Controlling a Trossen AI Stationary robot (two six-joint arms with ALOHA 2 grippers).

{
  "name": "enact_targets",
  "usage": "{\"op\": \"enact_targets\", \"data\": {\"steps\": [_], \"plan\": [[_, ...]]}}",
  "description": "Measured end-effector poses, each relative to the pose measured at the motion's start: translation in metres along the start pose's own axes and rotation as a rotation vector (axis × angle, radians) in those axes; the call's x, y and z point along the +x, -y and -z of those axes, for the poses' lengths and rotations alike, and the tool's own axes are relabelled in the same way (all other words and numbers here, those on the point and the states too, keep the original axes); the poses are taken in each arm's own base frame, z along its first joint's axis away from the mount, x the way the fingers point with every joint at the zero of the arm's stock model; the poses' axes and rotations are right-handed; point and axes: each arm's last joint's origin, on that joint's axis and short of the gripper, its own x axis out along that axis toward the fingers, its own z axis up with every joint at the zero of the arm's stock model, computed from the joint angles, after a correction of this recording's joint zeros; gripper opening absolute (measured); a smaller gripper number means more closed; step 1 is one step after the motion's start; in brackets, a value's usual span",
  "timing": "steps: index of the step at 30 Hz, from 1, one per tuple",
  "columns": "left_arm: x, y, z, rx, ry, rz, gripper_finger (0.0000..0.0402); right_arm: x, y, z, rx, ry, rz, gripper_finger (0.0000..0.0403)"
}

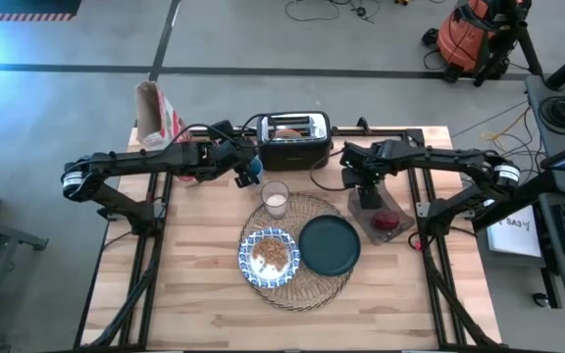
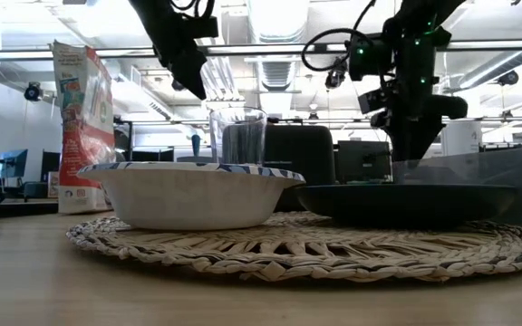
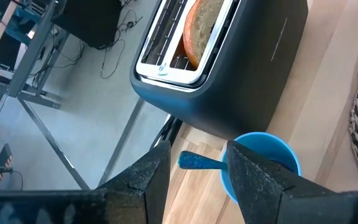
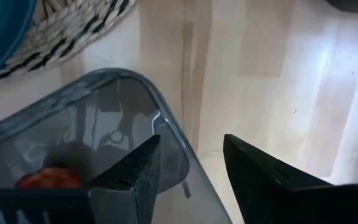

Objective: Arrange a breakfast setting
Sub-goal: Move the black bin to the bottom right of the table

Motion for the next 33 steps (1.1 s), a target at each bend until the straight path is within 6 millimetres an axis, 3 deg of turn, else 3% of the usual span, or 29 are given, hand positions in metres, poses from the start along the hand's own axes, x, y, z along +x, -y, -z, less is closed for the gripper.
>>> {"op": "enact_targets", "data": {"steps": [6,18,25,33], "plan": [[0.0,0.0,0.0,0.002,0.003,-0.001,0.0141,0.004,-0.001,0.002,-0.007,-0.01,-0.005,0.0139],[0.0,0.0,-0.001,-0.004,0.005,-0.001,0.0141,0.019,-0.007,0.009,0.078,-0.009,-0.043,0.0017],[0.0,0.0,-0.001,-0.004,0.005,-0.001,0.0141,0.017,-0.012,0.014,0.263,-0.058,-0.145,0.0009],[0.0,0.0,-0.001,-0.005,0.005,-0.001,0.0141,0.015,-0.027,0.02,0.247,-0.173,-0.198,0.0008]]}}
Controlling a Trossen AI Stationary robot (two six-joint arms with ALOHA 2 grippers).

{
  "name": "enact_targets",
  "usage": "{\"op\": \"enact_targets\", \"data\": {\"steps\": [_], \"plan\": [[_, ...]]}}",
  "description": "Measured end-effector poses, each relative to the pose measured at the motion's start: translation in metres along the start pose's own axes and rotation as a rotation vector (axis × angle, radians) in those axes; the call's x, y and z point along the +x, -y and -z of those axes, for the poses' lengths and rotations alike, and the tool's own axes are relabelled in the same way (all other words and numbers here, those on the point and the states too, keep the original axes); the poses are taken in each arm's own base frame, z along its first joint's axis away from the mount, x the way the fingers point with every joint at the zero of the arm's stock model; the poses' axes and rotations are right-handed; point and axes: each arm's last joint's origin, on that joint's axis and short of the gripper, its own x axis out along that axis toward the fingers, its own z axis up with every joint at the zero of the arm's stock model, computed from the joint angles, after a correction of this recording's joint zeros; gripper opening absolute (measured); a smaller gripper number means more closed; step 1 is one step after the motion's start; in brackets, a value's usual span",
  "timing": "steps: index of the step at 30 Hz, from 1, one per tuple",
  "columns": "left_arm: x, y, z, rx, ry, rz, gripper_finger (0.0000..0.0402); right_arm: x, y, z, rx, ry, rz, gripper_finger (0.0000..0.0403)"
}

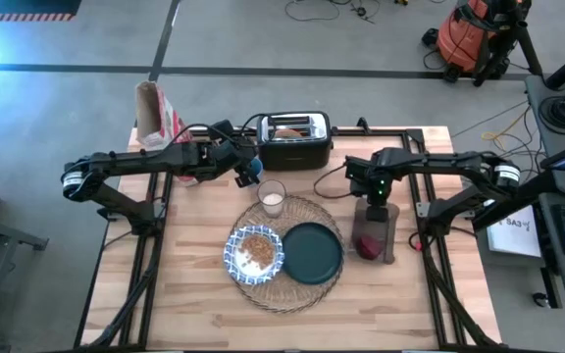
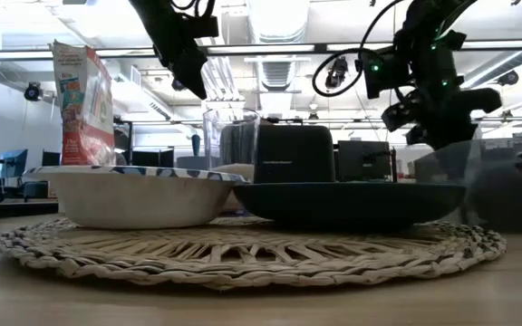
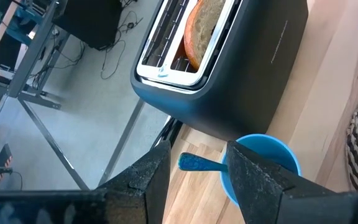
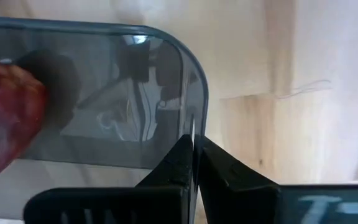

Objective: Arrange a breakfast setting
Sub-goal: Move the black bin to the bottom right of the table

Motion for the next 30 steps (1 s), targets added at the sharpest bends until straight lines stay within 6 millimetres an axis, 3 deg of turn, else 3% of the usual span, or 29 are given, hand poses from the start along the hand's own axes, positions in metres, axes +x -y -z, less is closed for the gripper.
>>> {"op": "enact_targets", "data": {"steps": [7,15,30], "plan": [[0.0,0.0,0.0,0.0,0.0,0.0,0.0141,0.002,-0.024,-0.001,-0.098,-0.019,-0.052,0.0008],[0.0,0.0,0.0,0.014,-0.001,-0.001,0.0141,0.005,-0.073,0.0,-0.149,-0.048,-0.127,0.0008],[0.0,-0.001,0.0,0.006,-0.002,-0.002,0.0141,0.015,-0.173,0.037,-0.187,-0.103,-0.091,0.0008]]}}
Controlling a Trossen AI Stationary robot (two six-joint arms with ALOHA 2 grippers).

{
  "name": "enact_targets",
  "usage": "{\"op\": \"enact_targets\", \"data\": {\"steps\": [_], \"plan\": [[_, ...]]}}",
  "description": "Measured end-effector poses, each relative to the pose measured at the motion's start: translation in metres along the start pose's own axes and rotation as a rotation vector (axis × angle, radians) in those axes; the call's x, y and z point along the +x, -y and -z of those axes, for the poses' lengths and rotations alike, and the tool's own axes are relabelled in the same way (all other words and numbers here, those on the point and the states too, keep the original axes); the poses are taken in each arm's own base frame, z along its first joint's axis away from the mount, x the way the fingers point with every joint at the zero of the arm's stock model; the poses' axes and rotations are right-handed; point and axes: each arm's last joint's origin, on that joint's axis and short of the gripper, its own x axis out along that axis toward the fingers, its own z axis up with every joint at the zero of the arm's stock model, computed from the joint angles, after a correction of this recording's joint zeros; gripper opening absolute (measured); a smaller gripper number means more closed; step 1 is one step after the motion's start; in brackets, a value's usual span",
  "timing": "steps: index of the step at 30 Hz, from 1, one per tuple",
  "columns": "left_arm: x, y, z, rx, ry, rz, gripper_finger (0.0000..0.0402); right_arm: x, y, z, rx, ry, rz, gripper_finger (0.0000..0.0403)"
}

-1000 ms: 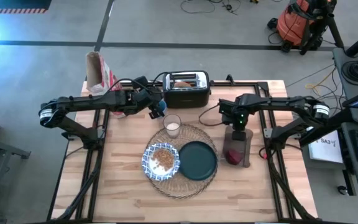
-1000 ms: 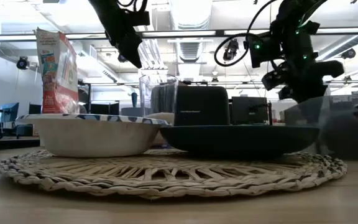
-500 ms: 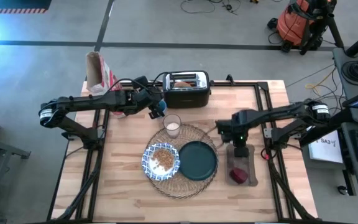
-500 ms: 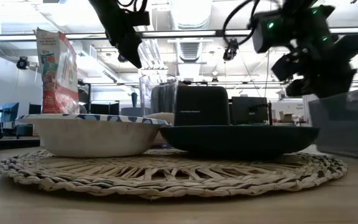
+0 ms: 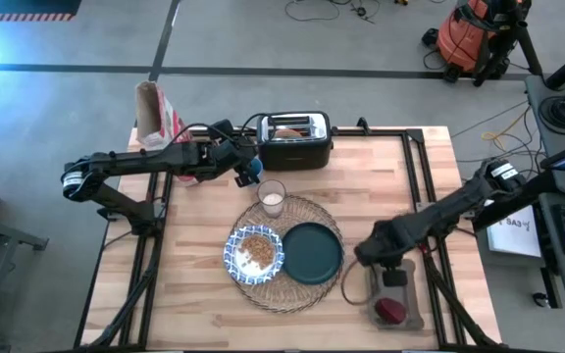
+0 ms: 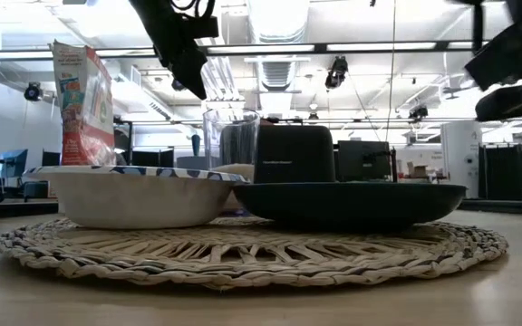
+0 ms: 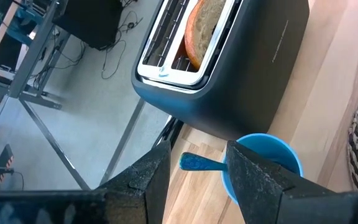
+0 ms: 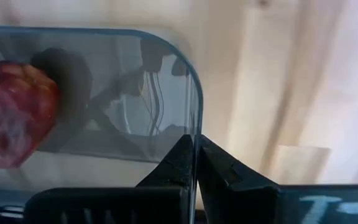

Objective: Arrange a breakfast setting
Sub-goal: Move the black bin to the bottom right of the table

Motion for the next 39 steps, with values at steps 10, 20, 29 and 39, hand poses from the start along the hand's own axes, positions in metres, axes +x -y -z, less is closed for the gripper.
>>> {"op": "enact_targets", "data": {"steps": [10,20,29,39], "plan": [[0.0,0.0,0.0,0.003,0.0,-0.002,0.0141,0.009,-0.037,0.018,-0.026,-0.006,0.001,0.0008],[0.0,0.0,0.0,0.012,0.0,-0.002,0.0141,0.012,-0.05,0.029,-0.056,-0.089,-0.074,0.0009],[0.0,0.0,0.0,0.008,0.003,-0.003,0.0141,0.012,-0.048,0.035,0.062,-0.148,-0.05,0.0009],[0.0,0.0,-0.001,0.003,0.006,-0.004,0.0141,0.012,-0.047,0.036,0.299,-0.165,-0.012,0.0009]]}}
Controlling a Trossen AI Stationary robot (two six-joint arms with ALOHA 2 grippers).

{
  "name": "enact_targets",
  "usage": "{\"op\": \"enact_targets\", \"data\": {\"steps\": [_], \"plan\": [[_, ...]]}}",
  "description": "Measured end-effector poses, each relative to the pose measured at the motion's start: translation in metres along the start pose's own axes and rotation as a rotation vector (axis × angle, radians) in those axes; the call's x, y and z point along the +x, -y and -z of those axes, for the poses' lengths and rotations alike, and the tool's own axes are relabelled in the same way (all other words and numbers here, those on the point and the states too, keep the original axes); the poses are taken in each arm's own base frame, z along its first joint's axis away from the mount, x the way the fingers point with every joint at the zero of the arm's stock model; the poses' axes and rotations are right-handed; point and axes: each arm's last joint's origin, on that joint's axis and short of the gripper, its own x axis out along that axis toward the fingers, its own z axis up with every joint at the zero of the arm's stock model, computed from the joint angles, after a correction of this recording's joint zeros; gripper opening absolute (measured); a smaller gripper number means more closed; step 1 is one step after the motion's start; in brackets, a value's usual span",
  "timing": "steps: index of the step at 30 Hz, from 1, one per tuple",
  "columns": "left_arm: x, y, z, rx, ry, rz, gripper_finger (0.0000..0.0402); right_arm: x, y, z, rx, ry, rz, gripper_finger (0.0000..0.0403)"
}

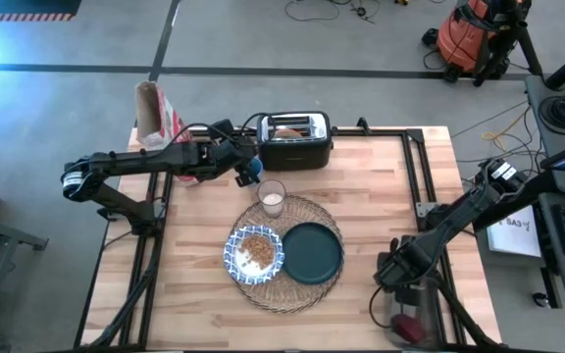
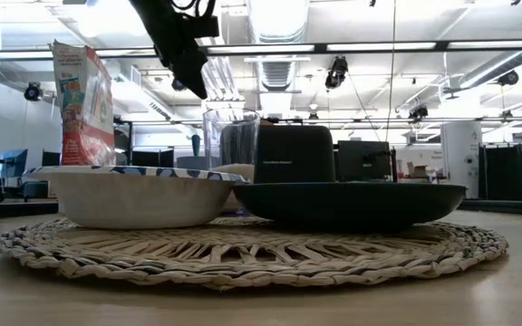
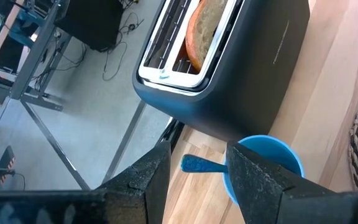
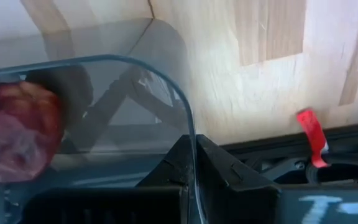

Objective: Arrange a breakfast setting
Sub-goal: Move the black bin to the bottom right of the table

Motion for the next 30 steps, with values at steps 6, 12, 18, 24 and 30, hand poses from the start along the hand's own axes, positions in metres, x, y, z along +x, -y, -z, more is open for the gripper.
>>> {"op": "enact_targets", "data": {"steps": [6,12,18,24,30], "plan": [[0.0,0.0,-0.003,-0.029,0.022,-0.003,0.0141,0.0,0.0,0.0,-0.018,0.004,-0.001,0.0011],[0.0,0.0,-0.003,-0.088,0.024,-0.003,0.0141,0.0,-0.001,0.001,-0.174,0.0,0.001,0.0043],[0.0,0.0,-0.003,-0.122,0.024,-0.002,0.0141,0.002,0.004,0.012,-0.351,-0.072,0.078,0.0087],[0.0,0.0,-0.003,-0.132,0.023,-0.002,0.0141,0.002,0.007,0.019,-0.421,-0.125,0.128,0.01],[0.0,0.0,-0.003,-0.132,0.023,-0.002,0.0141,0.002,0.008,0.02,-0.431,-0.138,0.138,0.0098]]}}
